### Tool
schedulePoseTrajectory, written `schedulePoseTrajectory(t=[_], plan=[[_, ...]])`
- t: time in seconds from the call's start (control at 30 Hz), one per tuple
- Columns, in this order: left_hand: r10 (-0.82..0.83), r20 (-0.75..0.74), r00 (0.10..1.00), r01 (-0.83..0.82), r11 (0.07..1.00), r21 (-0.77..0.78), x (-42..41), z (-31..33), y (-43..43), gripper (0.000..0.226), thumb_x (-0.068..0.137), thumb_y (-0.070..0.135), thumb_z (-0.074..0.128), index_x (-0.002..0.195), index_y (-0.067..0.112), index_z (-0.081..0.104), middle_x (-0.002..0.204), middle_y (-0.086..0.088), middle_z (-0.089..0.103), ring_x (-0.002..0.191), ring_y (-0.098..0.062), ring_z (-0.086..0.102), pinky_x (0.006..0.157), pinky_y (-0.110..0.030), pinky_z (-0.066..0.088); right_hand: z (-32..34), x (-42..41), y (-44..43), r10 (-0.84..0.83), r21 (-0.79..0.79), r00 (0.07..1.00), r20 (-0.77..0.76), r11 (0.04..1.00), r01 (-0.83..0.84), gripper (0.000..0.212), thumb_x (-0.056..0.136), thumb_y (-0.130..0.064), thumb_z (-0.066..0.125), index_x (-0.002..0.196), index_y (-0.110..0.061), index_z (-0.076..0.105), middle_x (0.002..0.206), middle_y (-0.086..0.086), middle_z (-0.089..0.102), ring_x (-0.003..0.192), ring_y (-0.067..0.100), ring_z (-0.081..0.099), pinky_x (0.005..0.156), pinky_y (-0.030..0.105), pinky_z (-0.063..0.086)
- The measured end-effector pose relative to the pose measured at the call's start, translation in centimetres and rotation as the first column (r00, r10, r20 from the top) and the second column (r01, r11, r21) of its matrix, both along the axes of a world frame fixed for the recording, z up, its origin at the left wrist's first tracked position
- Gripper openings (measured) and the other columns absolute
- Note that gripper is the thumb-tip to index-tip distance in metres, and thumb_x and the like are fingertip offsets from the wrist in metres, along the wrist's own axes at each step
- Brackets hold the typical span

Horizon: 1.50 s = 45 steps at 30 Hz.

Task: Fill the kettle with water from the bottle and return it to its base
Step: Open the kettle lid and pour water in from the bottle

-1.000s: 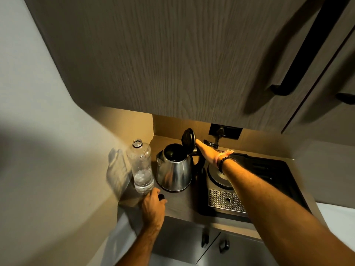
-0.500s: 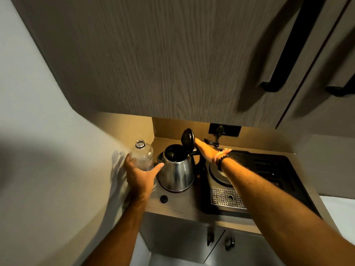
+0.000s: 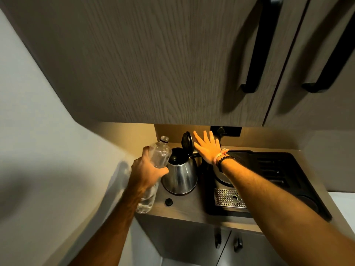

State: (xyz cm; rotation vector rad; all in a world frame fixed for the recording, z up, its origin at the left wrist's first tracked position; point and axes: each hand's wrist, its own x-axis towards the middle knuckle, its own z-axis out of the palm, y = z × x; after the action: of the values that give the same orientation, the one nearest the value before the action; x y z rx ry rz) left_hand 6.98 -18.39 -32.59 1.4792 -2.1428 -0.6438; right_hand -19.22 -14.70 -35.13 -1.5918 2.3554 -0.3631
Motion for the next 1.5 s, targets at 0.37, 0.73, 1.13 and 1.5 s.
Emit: schedulePoseTrajectory(t=[0.37, 0.73, 1.13, 1.5], plan=[[-0.172, 0.521, 0.836, 0.078, 0.977, 0.197, -0.7, 4.1, 0.2, 0.091, 0.047, 0.052, 0.082, 0.123, 0.021, 0.044, 0.109, -0.006, 0.059, 0.095, -0.026, 0.058, 0.082, -0.041, 0.056, 0.8, 0.2, 1.1, 0.015, 0.056, 0.998, -0.055, 0.998, -0.012, 0.068, 0.096, -0.060, 0.022, 0.152, -0.038, -0.010, 0.162, 0.017, -0.011, 0.147, 0.036, -0.020, 0.114, 0.060, -0.008], [-0.176, 0.647, 0.742, 0.105, 0.984, 0.146, -1.4, 5.0, 0.4, 0.089, 0.052, 0.052, 0.083, 0.128, 0.021, 0.049, 0.117, -0.005, 0.063, 0.095, -0.022, 0.057, 0.080, -0.036, 0.050, 1.2, 0.2, 1.4, -0.015, 0.104, 1.000, -0.001, 0.994, 0.015, 0.072, 0.091, -0.069, 0.015, 0.152, -0.038, -0.006, 0.162, 0.015, -0.010, 0.148, 0.034, -0.018, 0.115, 0.059, -0.010], [-0.164, 0.707, 0.688, 0.106, 0.986, 0.125, -1.4, 5.2, 0.1, 0.092, 0.055, 0.054, 0.082, 0.133, 0.021, 0.046, 0.126, -0.007, 0.061, 0.109, -0.028, 0.059, 0.087, -0.040, 0.050, 1.2, 0.2, 1.2, -0.012, 0.131, 1.000, 0.001, 0.991, 0.012, 0.072, 0.090, -0.070, 0.014, 0.152, -0.039, -0.004, 0.163, 0.016, -0.006, 0.148, 0.034, -0.017, 0.114, 0.061, -0.009], [-0.163, 0.628, 0.761, 0.104, 0.986, 0.130, -0.5, 3.4, 0.0, 0.092, 0.055, 0.057, 0.083, 0.130, 0.023, 0.043, 0.120, -0.006, 0.062, 0.105, -0.026, 0.060, 0.089, -0.041, 0.052, 1.7, 0.5, 1.6, 0.005, 0.159, 1.000, -0.007, 0.987, -0.004, 0.071, 0.091, -0.068, 0.018, 0.152, -0.039, -0.005, 0.163, 0.016, -0.004, 0.148, 0.034, -0.016, 0.113, 0.063, -0.008]])
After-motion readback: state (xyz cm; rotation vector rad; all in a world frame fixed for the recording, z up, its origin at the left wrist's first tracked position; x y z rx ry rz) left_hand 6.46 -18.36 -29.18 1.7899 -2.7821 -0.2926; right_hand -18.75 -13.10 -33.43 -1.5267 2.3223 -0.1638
